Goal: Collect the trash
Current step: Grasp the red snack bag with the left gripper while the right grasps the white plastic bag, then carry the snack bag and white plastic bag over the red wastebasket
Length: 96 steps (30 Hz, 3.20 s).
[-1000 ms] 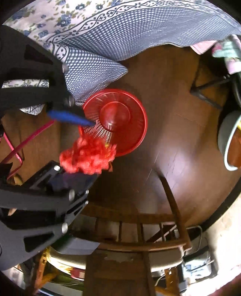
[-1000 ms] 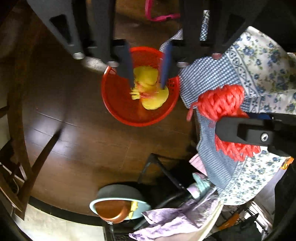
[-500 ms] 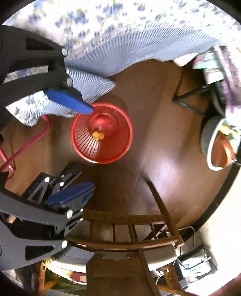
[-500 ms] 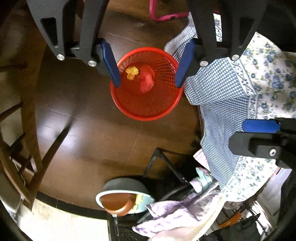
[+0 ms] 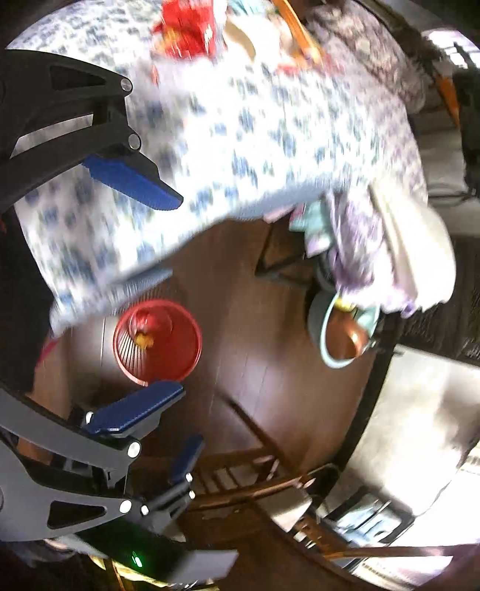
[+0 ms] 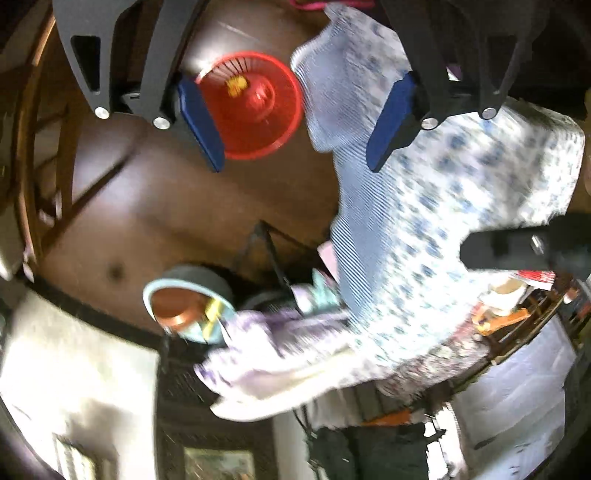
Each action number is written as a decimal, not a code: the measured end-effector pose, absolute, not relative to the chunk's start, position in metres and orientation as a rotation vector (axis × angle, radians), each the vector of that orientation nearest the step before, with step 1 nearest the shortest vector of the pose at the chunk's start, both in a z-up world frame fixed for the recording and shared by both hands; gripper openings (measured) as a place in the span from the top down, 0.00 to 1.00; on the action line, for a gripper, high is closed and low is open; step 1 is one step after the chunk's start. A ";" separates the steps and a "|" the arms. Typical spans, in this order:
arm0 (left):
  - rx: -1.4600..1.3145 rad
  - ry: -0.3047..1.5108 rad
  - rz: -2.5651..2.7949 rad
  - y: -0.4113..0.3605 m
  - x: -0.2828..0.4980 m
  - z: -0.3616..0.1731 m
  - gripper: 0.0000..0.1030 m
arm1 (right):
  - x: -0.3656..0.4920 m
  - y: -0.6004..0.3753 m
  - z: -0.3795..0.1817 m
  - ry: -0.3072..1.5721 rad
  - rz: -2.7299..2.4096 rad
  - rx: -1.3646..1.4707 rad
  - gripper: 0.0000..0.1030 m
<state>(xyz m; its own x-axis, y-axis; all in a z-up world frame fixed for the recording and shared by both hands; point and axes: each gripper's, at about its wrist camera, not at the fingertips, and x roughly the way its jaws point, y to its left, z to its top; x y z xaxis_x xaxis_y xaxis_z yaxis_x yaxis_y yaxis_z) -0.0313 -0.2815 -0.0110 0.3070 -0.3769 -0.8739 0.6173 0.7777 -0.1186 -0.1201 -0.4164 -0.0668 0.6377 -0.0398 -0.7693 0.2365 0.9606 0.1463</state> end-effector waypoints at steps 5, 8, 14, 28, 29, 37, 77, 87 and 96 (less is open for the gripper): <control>0.225 1.032 -0.585 -0.226 -0.018 0.003 0.12 | -0.095 -0.376 -0.031 0.806 -0.131 0.199 0.10; 0.204 1.001 -0.511 -0.189 -0.004 0.009 0.12 | -0.077 -0.351 -0.016 0.785 -0.100 0.202 0.06; 0.114 0.974 -0.370 -0.114 0.030 0.015 0.11 | -0.039 -0.289 -0.003 0.787 -0.003 0.193 0.06; -0.037 1.030 -0.261 -0.023 0.071 -0.005 0.08 | 0.009 -0.204 -0.034 0.894 0.103 0.042 0.06; -0.035 1.033 -0.265 -0.023 0.071 -0.006 0.08 | 0.011 -0.200 -0.035 0.900 0.113 0.027 0.06; -0.032 1.051 -0.252 -0.025 0.075 -0.013 0.08 | 0.034 -0.177 -0.044 0.917 0.171 -0.029 0.22; -0.152 1.079 -0.252 -0.051 0.095 -0.014 0.59 | 0.016 -0.210 -0.042 0.842 0.182 0.081 0.77; -0.099 1.067 -0.231 -0.032 0.073 -0.006 0.59 | 0.009 -0.211 -0.034 0.815 0.155 0.041 0.77; -0.057 1.036 -0.272 -0.054 0.061 0.003 0.59 | 0.000 -0.231 -0.026 0.780 0.085 0.056 0.77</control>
<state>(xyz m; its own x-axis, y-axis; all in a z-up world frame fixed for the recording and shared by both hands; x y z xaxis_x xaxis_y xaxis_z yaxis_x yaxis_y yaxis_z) 0.0609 -0.0542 0.0032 0.4794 -0.2494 -0.8414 0.1957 0.9650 -0.1745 -0.0003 -0.2314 -0.0261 0.7076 0.0974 -0.6999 -0.0561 0.9951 0.0818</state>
